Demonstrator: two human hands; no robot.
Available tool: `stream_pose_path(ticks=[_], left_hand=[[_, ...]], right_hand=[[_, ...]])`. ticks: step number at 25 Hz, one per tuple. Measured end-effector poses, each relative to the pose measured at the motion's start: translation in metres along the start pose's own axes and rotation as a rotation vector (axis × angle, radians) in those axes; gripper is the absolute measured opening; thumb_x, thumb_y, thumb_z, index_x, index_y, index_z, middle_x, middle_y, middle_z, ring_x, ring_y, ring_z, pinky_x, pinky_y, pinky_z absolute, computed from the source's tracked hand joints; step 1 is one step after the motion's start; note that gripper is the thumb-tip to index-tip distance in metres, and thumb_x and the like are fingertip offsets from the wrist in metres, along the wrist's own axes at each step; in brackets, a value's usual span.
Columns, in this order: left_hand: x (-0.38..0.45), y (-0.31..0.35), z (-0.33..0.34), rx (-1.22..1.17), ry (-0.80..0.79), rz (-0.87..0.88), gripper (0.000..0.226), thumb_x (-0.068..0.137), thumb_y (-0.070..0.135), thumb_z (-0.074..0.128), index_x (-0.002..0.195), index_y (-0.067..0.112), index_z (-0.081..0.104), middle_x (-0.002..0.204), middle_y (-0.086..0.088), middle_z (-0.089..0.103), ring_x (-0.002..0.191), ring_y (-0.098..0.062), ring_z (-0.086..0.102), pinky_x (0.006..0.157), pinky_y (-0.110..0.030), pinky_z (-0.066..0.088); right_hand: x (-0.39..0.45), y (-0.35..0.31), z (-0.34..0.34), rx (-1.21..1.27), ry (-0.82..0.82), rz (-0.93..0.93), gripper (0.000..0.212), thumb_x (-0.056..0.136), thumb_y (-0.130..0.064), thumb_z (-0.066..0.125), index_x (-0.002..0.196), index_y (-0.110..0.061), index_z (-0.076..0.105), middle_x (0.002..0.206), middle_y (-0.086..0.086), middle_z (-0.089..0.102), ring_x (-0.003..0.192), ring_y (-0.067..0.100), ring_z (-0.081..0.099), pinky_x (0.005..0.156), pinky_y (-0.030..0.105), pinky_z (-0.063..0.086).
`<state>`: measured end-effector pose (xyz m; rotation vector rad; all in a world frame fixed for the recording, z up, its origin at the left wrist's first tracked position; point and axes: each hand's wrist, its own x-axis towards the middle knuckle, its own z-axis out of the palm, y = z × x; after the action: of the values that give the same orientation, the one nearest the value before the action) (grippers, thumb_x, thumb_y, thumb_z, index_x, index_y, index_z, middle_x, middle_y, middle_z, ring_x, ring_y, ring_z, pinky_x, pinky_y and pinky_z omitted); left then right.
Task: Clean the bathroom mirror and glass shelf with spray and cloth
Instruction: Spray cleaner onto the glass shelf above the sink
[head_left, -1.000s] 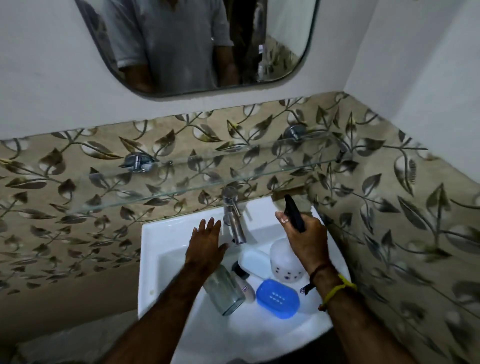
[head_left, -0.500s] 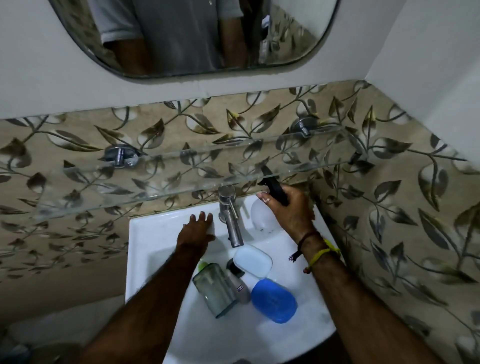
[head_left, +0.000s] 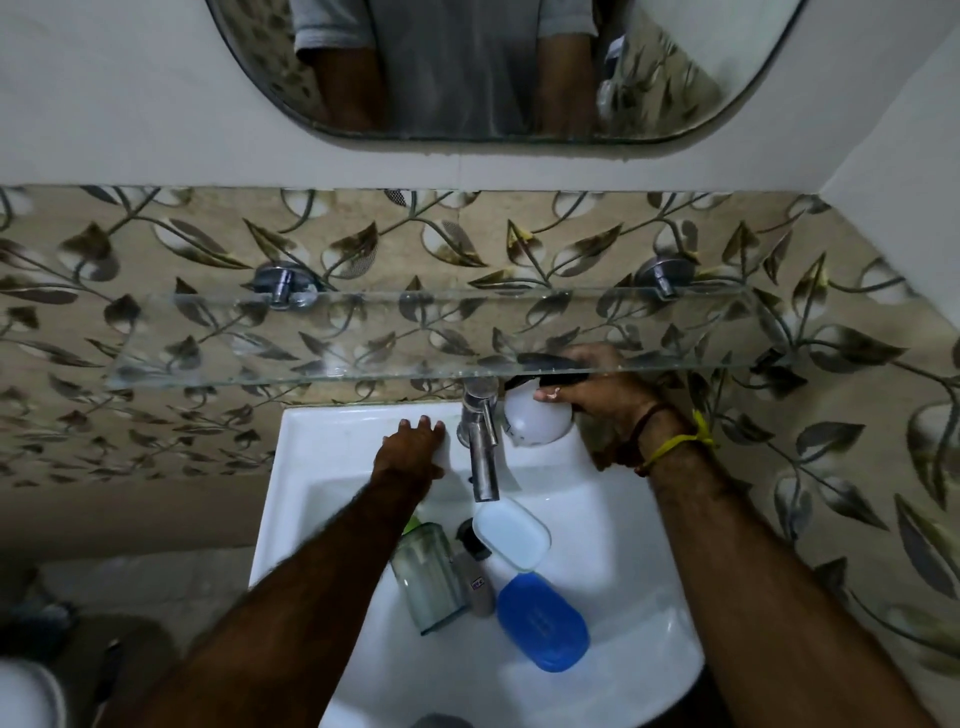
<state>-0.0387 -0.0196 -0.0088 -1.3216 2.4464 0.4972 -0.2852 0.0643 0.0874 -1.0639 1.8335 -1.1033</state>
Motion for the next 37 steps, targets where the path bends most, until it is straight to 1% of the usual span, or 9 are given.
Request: stream_pose_path(ticks=[2,7,11,15,21,27,30,34,37], left_hand=[[-0.001,0.001,-0.002,-0.009,-0.003,-0.004,0.077,0.093,0.023,0.065,0.156,0.015,0.02,0.163,-0.01,0.017,0.149,-0.034,0.02,0.117,-0.047,0.031],[-0.002,0.0,-0.003,-0.011,-0.012,-0.004,0.08,0.09,0.027,0.068,0.155,0.013,0.022,0.16,-0.013,0.022,0.143,-0.035,0.028,0.113,-0.045,0.035],[0.0,-0.001,-0.002,-0.028,-0.037,-0.004,0.083,0.092,0.029,0.067,0.157,0.015,0.017,0.165,-0.011,0.014,0.15,-0.035,0.016,0.118,-0.047,0.028],[-0.002,-0.001,-0.001,0.005,-0.044,-0.005,0.081,0.093,0.031,0.064,0.157,0.017,0.015,0.165,-0.009,0.012,0.15,-0.035,0.015,0.119,-0.047,0.026],[-0.004,0.001,-0.006,0.023,-0.045,0.011,0.081,0.093,0.031,0.064,0.157,0.017,0.016,0.165,-0.01,0.013,0.149,-0.035,0.017,0.119,-0.047,0.027],[-0.01,0.005,-0.013,0.007,-0.009,0.016,0.081,0.092,0.028,0.066,0.155,0.009,0.018,0.161,-0.014,0.023,0.144,-0.035,0.027,0.116,-0.04,0.03],[-0.008,0.006,-0.013,-0.031,0.046,0.001,0.078,0.091,0.024,0.068,0.152,0.005,0.024,0.155,-0.015,0.034,0.139,-0.035,0.034,0.113,-0.041,0.033],[-0.001,0.002,-0.007,-0.093,0.067,-0.025,0.069,0.091,0.026,0.069,0.146,0.004,0.035,0.145,-0.017,0.046,0.134,-0.035,0.041,0.11,-0.04,0.035],[0.002,-0.002,-0.007,-0.155,0.073,-0.043,0.067,0.084,0.026,0.076,0.139,0.005,0.043,0.135,-0.016,0.056,0.129,-0.033,0.047,0.104,-0.036,0.038]], right_hand=[[0.003,0.006,0.006,-0.06,0.048,0.003,0.104,0.032,-0.063,0.091,0.117,-0.01,0.066,0.117,0.007,0.071,0.109,0.022,0.067,0.097,0.045,0.055],[0.0,0.005,0.01,-0.148,0.057,-0.066,0.085,0.05,-0.054,0.09,0.116,-0.007,0.067,0.115,0.01,0.071,0.109,0.024,0.067,0.098,0.043,0.053],[-0.013,-0.023,0.009,-0.286,0.038,-0.135,0.041,0.075,-0.01,0.084,0.111,0.005,0.069,0.112,0.017,0.07,0.104,0.025,0.065,0.091,0.025,0.048],[-0.019,-0.036,0.007,-0.304,0.007,-0.161,0.033,0.079,-0.002,0.079,0.11,0.007,0.069,0.11,0.021,0.071,0.097,0.018,0.061,0.087,0.026,0.049],[-0.026,-0.036,0.009,-0.277,0.047,-0.146,0.06,0.069,0.001,0.085,0.123,0.003,0.06,0.119,0.011,0.063,0.107,0.019,0.057,0.1,0.03,0.047],[-0.034,-0.003,0.011,-0.079,0.171,-0.114,0.092,0.061,-0.003,0.09,0.141,-0.006,0.043,0.131,0.018,0.058,0.121,0.028,0.057,0.103,0.042,0.05],[-0.047,0.026,0.004,-0.005,0.23,-0.044,0.083,0.063,-0.001,0.09,0.134,-0.003,0.047,0.125,0.014,0.06,0.116,0.026,0.059,0.097,0.04,0.052],[-0.056,0.075,0.005,-0.232,0.281,0.12,0.083,0.065,-0.01,0.089,0.137,-0.007,0.048,0.135,0.016,0.056,0.128,0.032,0.051,0.109,0.044,0.042],[-0.054,0.09,0.011,-0.59,0.197,0.243,0.085,0.082,-0.021,0.077,0.152,-0.008,0.029,0.157,0.017,0.029,0.146,0.033,0.026,0.119,0.039,0.02]])
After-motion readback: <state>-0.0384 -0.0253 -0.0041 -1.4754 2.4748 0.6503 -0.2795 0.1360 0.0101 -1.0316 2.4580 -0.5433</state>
